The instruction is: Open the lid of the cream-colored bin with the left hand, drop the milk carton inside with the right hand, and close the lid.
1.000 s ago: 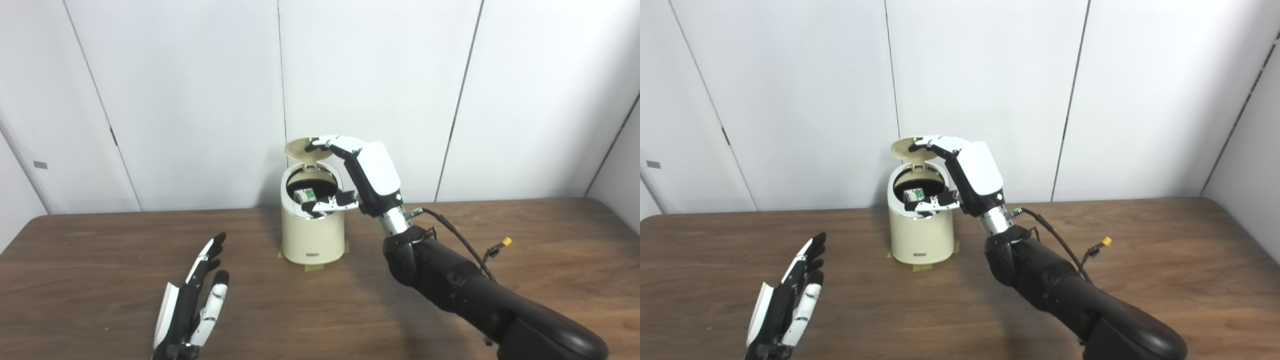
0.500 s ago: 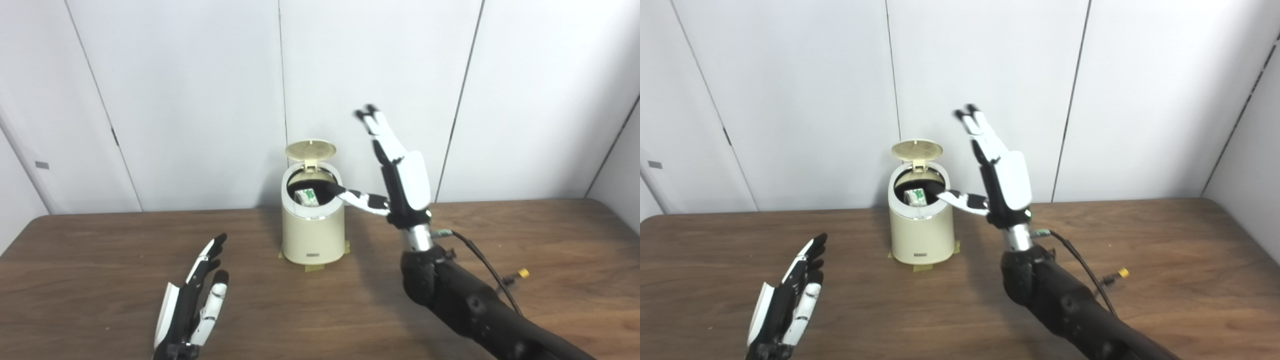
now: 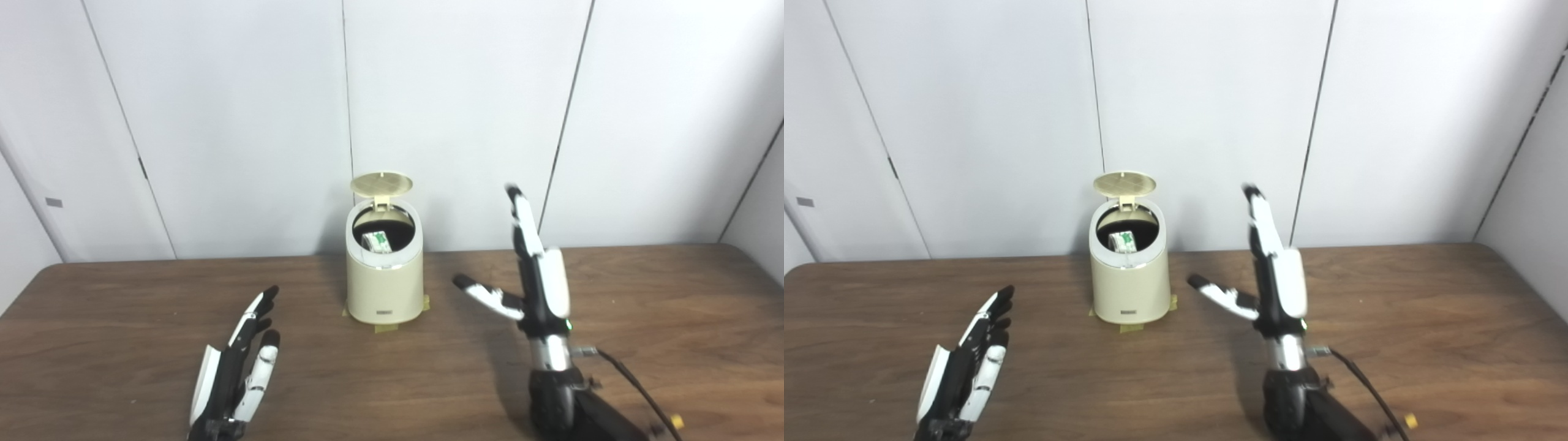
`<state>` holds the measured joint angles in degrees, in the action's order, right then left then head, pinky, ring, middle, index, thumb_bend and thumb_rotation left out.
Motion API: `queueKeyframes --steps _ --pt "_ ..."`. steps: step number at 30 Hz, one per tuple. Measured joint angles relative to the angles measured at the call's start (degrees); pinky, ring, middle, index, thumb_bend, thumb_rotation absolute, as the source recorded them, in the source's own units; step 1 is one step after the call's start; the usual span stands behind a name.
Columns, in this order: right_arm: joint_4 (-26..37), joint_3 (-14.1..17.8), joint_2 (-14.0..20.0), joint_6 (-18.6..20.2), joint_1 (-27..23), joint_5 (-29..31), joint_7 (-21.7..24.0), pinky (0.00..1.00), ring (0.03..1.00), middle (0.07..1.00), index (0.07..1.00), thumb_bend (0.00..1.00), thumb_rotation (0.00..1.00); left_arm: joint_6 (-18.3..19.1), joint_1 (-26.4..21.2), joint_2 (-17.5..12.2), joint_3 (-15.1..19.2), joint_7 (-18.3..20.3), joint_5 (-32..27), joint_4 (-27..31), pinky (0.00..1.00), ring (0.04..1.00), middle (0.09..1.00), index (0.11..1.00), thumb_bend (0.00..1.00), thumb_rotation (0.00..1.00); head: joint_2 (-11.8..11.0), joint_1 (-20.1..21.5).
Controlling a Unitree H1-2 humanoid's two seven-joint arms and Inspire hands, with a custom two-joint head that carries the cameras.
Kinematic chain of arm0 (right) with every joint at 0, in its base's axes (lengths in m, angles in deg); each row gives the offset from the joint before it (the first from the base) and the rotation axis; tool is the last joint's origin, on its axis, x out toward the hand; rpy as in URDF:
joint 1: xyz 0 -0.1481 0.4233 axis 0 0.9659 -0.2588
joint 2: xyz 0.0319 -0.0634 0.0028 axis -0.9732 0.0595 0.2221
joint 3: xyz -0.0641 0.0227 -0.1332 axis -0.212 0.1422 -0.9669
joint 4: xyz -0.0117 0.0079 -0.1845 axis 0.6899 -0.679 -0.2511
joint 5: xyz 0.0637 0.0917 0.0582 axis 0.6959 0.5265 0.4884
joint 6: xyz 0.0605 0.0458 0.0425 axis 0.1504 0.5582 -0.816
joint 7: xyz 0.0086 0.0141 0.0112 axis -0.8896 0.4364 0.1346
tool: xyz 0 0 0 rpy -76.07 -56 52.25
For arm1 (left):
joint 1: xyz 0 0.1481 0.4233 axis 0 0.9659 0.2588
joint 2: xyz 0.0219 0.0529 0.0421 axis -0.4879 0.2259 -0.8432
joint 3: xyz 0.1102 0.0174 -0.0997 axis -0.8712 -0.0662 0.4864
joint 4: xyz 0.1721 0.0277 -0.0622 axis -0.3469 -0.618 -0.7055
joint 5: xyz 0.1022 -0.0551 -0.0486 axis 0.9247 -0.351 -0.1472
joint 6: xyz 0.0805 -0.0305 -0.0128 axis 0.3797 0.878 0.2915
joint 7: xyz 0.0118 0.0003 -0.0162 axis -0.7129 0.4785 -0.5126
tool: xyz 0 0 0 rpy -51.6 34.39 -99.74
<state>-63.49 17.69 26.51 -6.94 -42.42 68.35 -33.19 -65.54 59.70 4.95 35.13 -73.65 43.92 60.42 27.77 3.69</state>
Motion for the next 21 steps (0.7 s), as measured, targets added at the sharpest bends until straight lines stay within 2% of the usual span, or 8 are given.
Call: queueKeyframes --steps 4,8,13,19,21 --pt "4.7 3.7 0.9 0.1 3.9 7.5 7.6 0.73 0.812 0.857 0.875 0.51 0.65 -0.1 -0.2 0.0 0.0 -0.1 0.0 -0.3 0.87 0.925 0.941 0.929 0.38 0.96 0.0 0.0" --pt "8.2 8.7 0.6 0.1 7.5 10.1 15.6 0.72 0.793 0.836 0.847 0.50 0.68 -0.2 -0.3 0.0 0.0 -0.1 0.0 -0.5 0.88 0.927 0.944 0.929 0.38 0.96 -0.1 0.1" --pt "10.5 14.5 -0.9 0.5 10.3 9.9 23.4 0.74 0.811 0.839 0.845 0.50 0.64 -0.2 -0.6 -0.1 0.0 -0.1 0.0 -0.9 0.86 0.924 0.942 0.929 0.37 0.96 -0.3 0.0" --pt "16.5 19.6 -4.5 7.2 14.7 7.4 31.0 0.77 0.846 0.853 0.862 0.49 0.63 -0.2 -0.8 -0.1 0.0 -0.3 0.0 -1.2 0.87 0.923 0.943 0.929 0.38 0.95 -0.2 0.1" --pt "17.4 20.7 -5.5 8.2 15.5 6.7 32.6 0.77 0.847 0.858 0.863 0.48 0.62 -0.2 -0.9 -0.1 0.0 -0.3 0.0 -1.3 0.87 0.922 0.941 0.928 0.38 0.95 0.0 0.2"
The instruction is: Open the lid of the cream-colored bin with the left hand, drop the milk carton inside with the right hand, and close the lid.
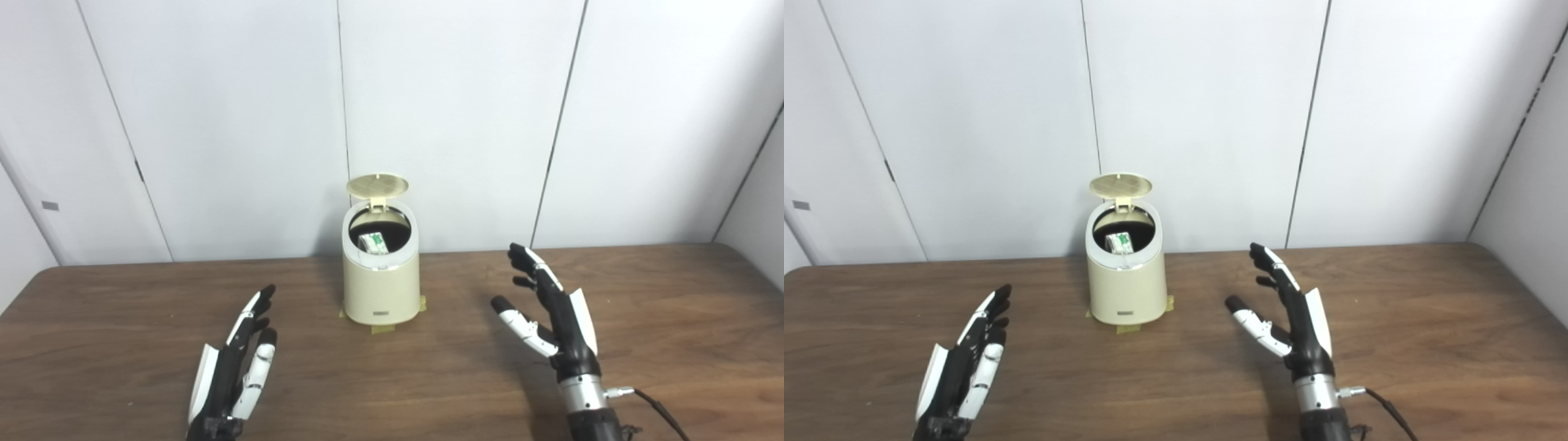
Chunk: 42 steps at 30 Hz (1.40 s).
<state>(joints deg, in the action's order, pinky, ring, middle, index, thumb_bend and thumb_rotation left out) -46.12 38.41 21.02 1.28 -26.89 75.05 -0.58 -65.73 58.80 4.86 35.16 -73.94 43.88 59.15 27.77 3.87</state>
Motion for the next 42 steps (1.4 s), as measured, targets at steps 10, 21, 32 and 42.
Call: queueKeyframes --steps 10,21,32,42 --pt "-0.4 5.1 -2.7 1.2 0.5 -2.4 3.4 0.78 0.834 0.846 0.859 0.42 0.65 0.0 0.0 -0.1 0.0 0.1 0.0 -0.2 0.87 0.928 0.943 0.932 0.39 0.96 0.4 -0.1" --pt "2.7 9.8 -5.7 4.4 2.3 -0.7 5.6 0.74 0.805 0.812 0.809 0.24 0.45 3.6 0.0 -0.1 1.0 1.3 -2.1 1.8 0.85 0.917 0.934 0.919 0.42 1.00 0.1 -0.1" --pt "13.2 12.5 -10.6 15.6 7.0 3.8 9.7 0.75 0.825 0.831 0.829 0.25 0.35 14.3 -8.0 -1.7 0.6 4.0 4.5 7.2 0.81 0.895 0.909 0.900 0.46 1.00 0.0 -0.6" --pt "16.7 12.4 -11.2 20.4 8.0 3.0 11.7 0.75 0.823 0.832 0.831 0.26 0.36 27.8 -26.3 -4.2 -2.2 10.4 12.5 11.7 0.86 0.932 0.939 0.922 0.63 1.00 0.1 -1.2"
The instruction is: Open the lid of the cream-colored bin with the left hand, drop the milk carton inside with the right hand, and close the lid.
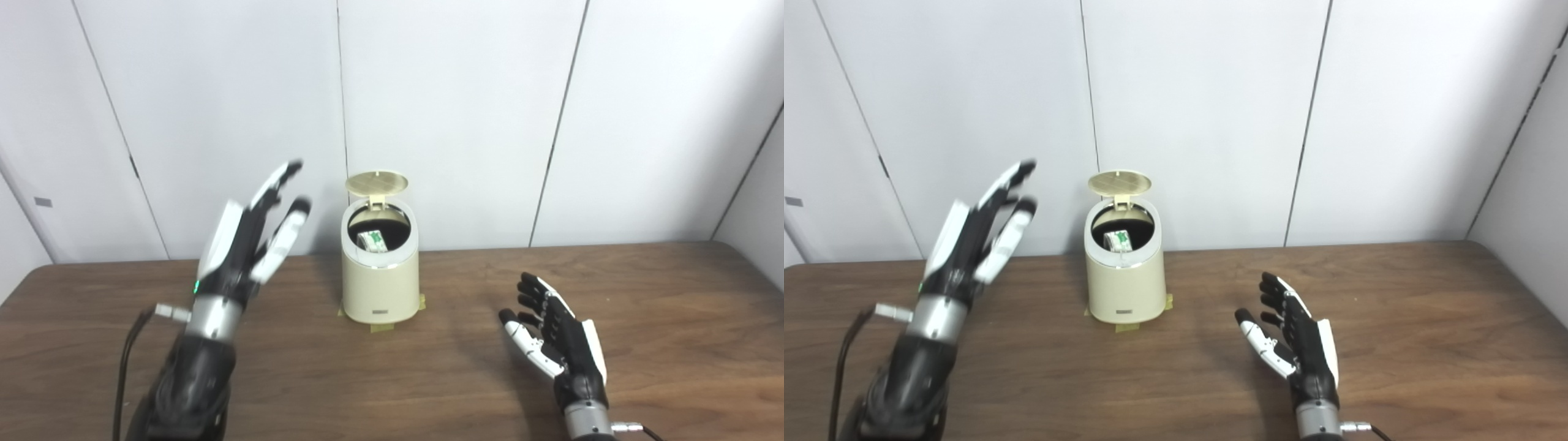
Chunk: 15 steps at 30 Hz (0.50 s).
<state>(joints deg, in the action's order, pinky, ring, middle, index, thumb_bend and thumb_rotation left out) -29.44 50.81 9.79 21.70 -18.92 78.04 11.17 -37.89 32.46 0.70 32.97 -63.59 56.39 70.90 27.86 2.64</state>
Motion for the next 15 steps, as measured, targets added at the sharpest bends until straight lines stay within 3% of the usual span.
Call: queueKeyframes --steps 7,11,15 --pt "0.1 0.0 -0.4 0.0 0.1 -0.5 0.2 0.74 0.818 0.820 0.819 0.26 0.37 7.3 -10.4 -0.7 -3.9 4.0 9.5 0.2 0.95 0.995 0.960 0.925 0.75 1.00 0.3 -0.1" --pt "1.1 0.0 -0.8 1.2 0.4 -0.9 0.3 0.75 0.819 0.821 0.817 0.25 0.36 10.3 -14.8 -1.7 -7.0 7.3 14.6 -0.9 1.00 1.000 0.897 0.850 0.80 1.00 0.4 -0.2" --pt "1.4 0.0 -1.0 1.2 0.4 -1.0 0.6 0.74 0.815 0.819 0.816 0.25 0.35 11.2 -18.5 -2.6 -10.2 10.4 18.2 -4.6 1.00 1.000 0.860 0.785 0.84 1.00 0.4 -0.1"
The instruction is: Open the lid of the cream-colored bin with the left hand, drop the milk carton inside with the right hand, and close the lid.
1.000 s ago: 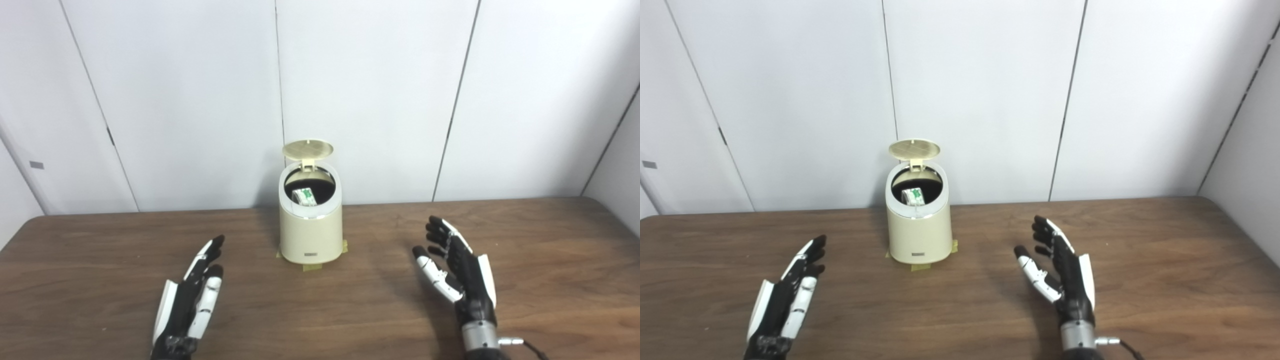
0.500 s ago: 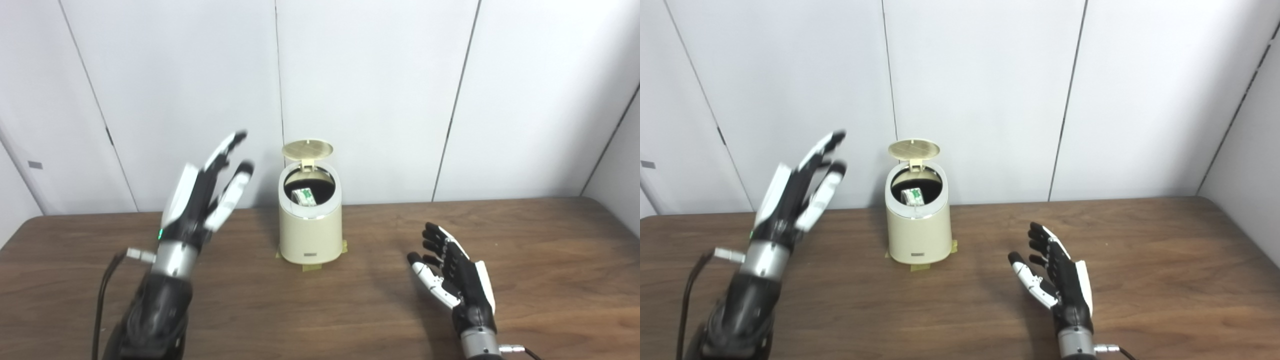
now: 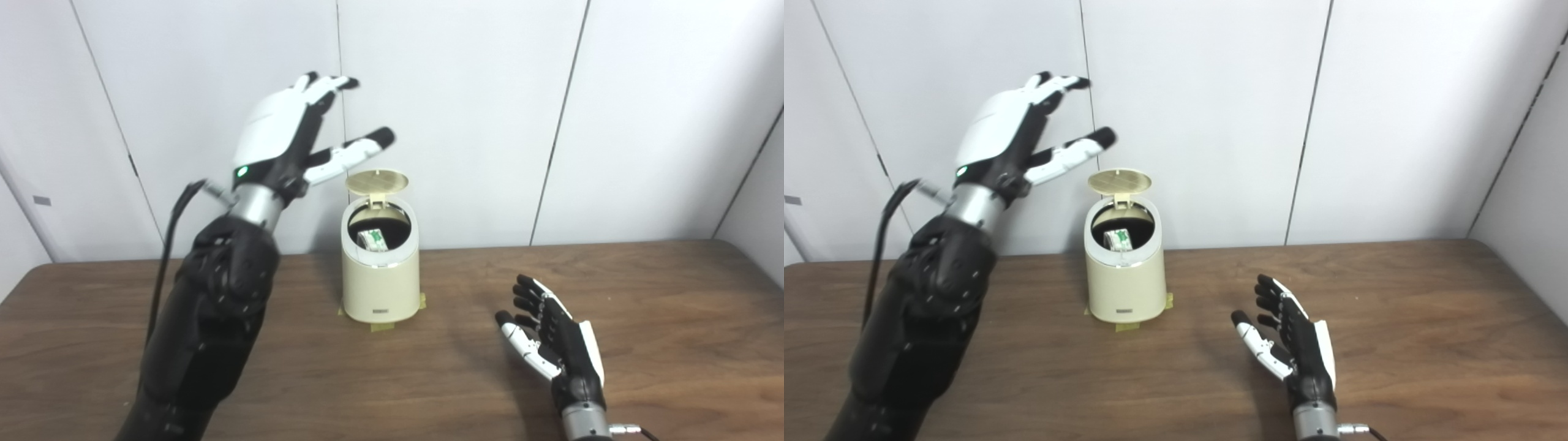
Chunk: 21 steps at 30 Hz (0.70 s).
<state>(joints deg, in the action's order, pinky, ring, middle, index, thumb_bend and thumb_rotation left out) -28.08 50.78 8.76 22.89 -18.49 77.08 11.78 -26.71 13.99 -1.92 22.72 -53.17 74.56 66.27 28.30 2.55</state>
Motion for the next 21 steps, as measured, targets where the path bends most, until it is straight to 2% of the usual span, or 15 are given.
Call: queueKeyframes --steps 5,9,14,21 --pt "0.0 0.1 0.0 0.0 0.0 -0.2 0.0 0.74 0.810 0.817 0.813 0.25 0.36 1.7 -1.7 -0.3 -3.2 3.2 4.7 -3.5 1.00 0.986 0.822 0.692 0.94 1.00 0.1 -0.4" --pt "0.0 0.1 -0.2 0.2 0.0 0.1 0.6 0.74 0.809 0.817 0.814 0.26 0.39 3.8 -3.0 -0.2 -4.9 6.6 8.1 -5.9 1.00 0.978 0.834 0.762 0.98 0.98 0.0 0.1" --pt "0.0 0.2 -0.9 1.1 0.1 0.9 1.1 0.74 0.810 0.814 0.812 0.25 0.33 4.4 -3.5 0.2 -4.9 11.7 10.0 -6.8 1.00 0.940 0.854 0.804 0.98 0.98 0.1 0.2" --pt "0.2 0.5 -1.4 1.6 0.1 1.3 1.5 0.74 0.809 0.815 0.811 0.24 0.32 4.5 -3.1 2.2 -3.7 13.6 10.8 -8.6 1.00 0.987 0.896 0.843 0.99 0.99 -0.2 0.4"
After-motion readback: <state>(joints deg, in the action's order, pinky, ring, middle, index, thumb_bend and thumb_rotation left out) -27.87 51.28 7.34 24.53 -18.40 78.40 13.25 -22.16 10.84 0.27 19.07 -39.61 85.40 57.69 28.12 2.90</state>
